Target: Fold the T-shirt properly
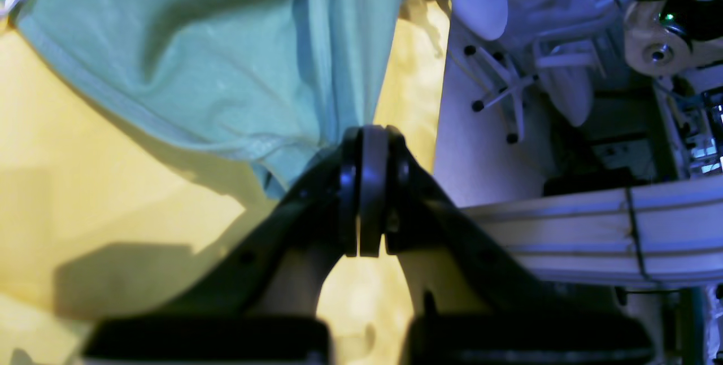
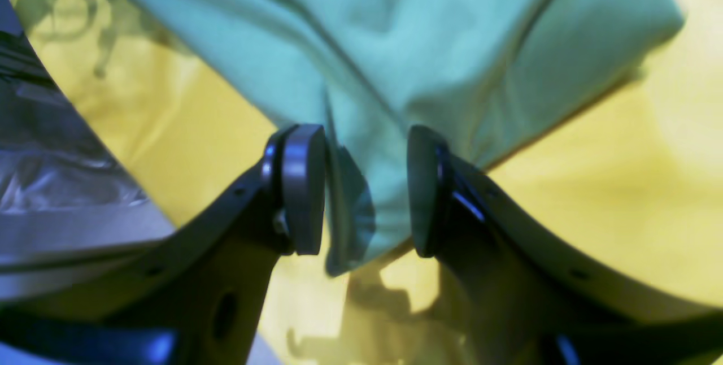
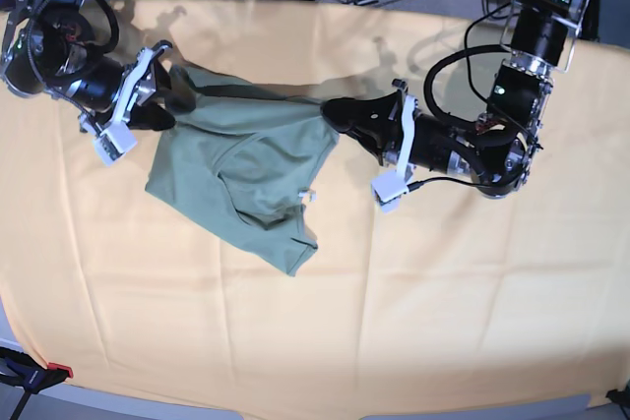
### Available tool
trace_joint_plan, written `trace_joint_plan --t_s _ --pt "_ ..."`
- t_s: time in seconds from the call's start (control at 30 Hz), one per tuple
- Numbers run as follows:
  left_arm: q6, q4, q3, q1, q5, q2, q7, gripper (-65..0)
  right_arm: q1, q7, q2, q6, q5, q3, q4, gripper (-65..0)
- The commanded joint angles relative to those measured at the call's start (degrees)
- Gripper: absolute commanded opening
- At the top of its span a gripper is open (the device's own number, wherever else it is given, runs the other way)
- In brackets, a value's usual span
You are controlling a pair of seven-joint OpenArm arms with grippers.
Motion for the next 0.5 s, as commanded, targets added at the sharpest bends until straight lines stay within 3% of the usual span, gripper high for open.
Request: trace_joint_plan --t_s 0.0,0.27,0.47 --pt "-0.3 1.0 -0.5 -1.2 -1.4 -0.7 -0.6 -65.0 0.9 1.3 0.7 0.3 1.2 0.2 1.0 -38.2" --pt "1.2 1.0 -0.5 -1.1 -1.4 -1.2 -0.6 -65.0 3.2 4.1 0.7 0.3 0.4 0.2 0.9 -38.2" --pt "1.2 1.0 -0.5 -1.2 -1.4 -3.2 -0.6 -65.0 3.3 13.7 0.7 0.3 -10.9 0.2 0.9 -38.2"
